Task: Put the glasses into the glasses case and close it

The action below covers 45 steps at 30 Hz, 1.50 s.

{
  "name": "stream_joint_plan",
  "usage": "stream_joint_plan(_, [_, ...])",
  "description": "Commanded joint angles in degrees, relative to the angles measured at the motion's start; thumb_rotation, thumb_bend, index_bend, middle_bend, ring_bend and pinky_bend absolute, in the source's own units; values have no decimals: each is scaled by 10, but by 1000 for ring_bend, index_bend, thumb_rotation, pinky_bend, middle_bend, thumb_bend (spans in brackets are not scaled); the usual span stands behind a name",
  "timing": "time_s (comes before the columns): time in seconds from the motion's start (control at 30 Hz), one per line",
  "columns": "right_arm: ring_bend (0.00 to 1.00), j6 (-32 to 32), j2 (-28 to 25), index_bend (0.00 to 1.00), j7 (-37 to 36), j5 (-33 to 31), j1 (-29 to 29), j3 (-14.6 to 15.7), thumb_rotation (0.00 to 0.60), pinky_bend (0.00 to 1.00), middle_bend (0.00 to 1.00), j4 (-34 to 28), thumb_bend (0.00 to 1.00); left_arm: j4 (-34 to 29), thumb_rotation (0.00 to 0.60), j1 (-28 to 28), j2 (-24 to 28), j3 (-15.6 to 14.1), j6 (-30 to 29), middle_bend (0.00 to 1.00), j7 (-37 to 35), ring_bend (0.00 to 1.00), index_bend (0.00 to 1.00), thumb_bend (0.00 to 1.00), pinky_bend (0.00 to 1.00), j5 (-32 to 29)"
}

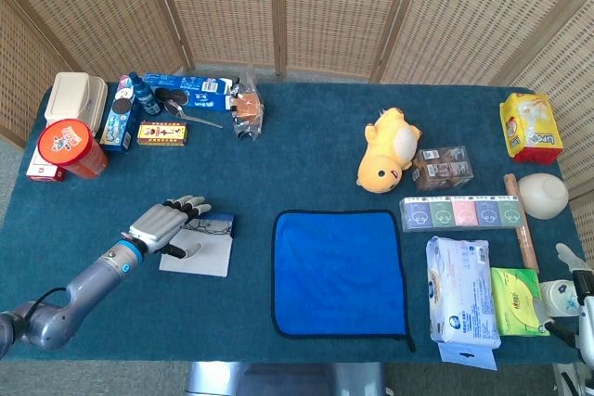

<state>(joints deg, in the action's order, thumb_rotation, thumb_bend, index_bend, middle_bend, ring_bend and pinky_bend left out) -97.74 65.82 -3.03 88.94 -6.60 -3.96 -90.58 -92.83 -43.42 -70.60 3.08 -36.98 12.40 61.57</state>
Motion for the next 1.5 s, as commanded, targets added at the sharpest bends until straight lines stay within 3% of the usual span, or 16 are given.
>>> stream_joint_plan(0.03, [321, -2, -1, 133, 1, 0, -2, 0, 600, 379, 261, -1, 284, 3, 318, 4, -3, 3, -7, 0, -18, 0, 0, 349, 143, -2])
stream_joint_plan(0.43, [321, -3, -1, 132, 9, 3, -1, 1, 600, 379, 261, -7, 285, 31, 312, -12, -14, 1, 28, 0, -54, 0, 0, 349, 181, -4])
stream_joint_plan(0.83, [321, -2, 3, 130, 11, 10, 2, 2, 600, 379, 260, -9, 284, -25, 314, -18, 24, -7, 59, 0, -95, 0, 0, 350, 253, 15])
stream_joint_plan(1.5, [324, -25, -2, 128, -1, 13, -14, 6, 600, 379, 261, -6, 285, -13, 309, -59, -36, 8, 76, 0, -123, 0, 0, 349, 235, 50])
